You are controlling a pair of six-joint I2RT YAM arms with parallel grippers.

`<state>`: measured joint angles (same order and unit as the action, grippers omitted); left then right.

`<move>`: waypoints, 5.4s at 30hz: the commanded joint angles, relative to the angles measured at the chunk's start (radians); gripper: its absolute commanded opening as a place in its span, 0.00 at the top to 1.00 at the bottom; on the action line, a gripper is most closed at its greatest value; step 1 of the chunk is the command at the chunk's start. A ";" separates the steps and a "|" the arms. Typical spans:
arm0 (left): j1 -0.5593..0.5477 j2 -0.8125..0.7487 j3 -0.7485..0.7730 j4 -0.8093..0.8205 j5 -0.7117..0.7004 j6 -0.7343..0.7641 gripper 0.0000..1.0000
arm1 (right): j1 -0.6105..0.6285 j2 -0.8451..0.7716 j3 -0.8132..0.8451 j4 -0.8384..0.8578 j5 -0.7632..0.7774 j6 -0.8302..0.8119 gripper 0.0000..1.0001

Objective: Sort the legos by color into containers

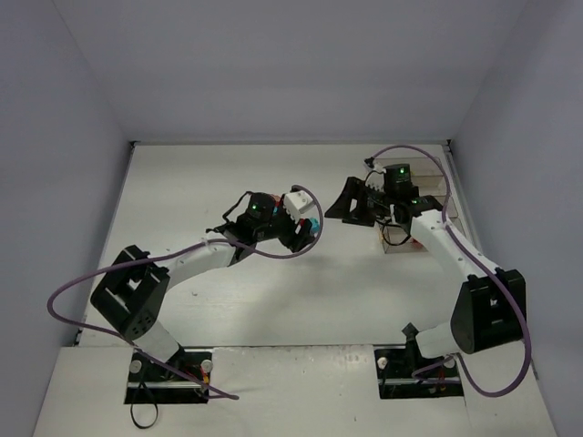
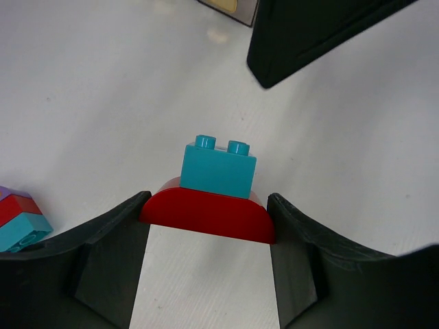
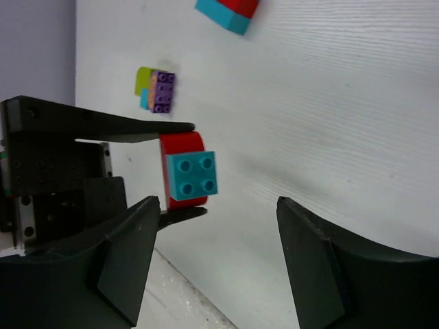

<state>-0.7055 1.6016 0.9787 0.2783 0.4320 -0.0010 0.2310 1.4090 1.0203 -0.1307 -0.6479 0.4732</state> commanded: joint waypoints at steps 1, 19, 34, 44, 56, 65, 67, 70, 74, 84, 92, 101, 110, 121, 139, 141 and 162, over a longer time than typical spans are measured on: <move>0.008 -0.061 -0.017 0.117 0.059 -0.031 0.69 | 0.048 0.021 0.081 0.049 -0.125 0.002 0.34; 0.012 -0.132 -0.043 0.117 0.044 -0.011 0.69 | 0.160 0.105 0.106 0.049 -0.061 -0.013 0.48; 0.012 -0.111 -0.040 0.118 0.018 -0.033 0.69 | 0.160 0.081 0.089 0.048 -0.044 -0.039 1.00; 0.040 -0.115 -0.127 0.121 0.010 -0.091 0.83 | 0.070 0.010 0.093 0.048 -0.033 -0.074 1.00; 0.043 -0.085 -0.126 0.119 0.008 -0.090 0.82 | -0.015 -0.033 0.074 0.034 0.026 -0.085 1.00; 0.043 -0.166 -0.117 0.055 -0.010 -0.090 0.82 | -0.146 -0.021 0.044 0.017 0.746 0.088 1.00; 0.043 -0.199 -0.124 0.045 -0.013 -0.088 0.82 | -0.163 0.007 0.073 0.017 0.798 0.120 1.00; 0.041 -0.241 -0.150 0.030 -0.019 -0.085 0.82 | -0.190 0.079 0.133 0.017 0.861 0.134 1.00; 0.038 -0.294 -0.181 0.007 -0.024 -0.086 0.82 | -0.209 0.200 0.219 0.017 0.869 0.134 1.00; 0.032 -0.351 -0.209 -0.013 -0.004 -0.073 0.80 | -0.219 0.419 0.408 0.020 0.826 0.104 0.93; 0.031 -0.361 -0.207 -0.019 0.007 -0.042 0.77 | -0.219 0.498 0.449 0.019 0.775 0.097 0.66; 0.031 -0.330 -0.175 -0.016 0.031 -0.011 0.76 | -0.214 0.410 0.449 0.020 0.720 0.027 0.30; 0.031 -0.272 -0.098 -0.008 0.042 0.098 0.73 | -0.190 0.199 0.348 0.023 0.227 -0.102 0.30; 0.031 -0.137 0.054 0.018 0.071 0.151 0.72 | 0.063 0.055 0.189 0.032 -0.071 -0.091 0.27; 0.017 -0.100 0.121 0.018 0.108 0.125 0.72 | 0.191 0.045 0.121 0.083 -0.058 -0.085 0.42; 0.015 -0.106 0.115 0.013 0.108 0.124 0.72 | 0.191 0.048 0.120 0.091 -0.050 -0.085 0.53; 0.020 -0.247 -0.008 -0.169 -0.416 -0.200 0.14 | 0.004 -0.120 -0.043 0.008 0.600 0.212 1.00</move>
<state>-0.6880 1.4483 0.9676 0.1543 0.2176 -0.0776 0.3267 1.3666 1.0073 -0.1040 -0.2768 0.5365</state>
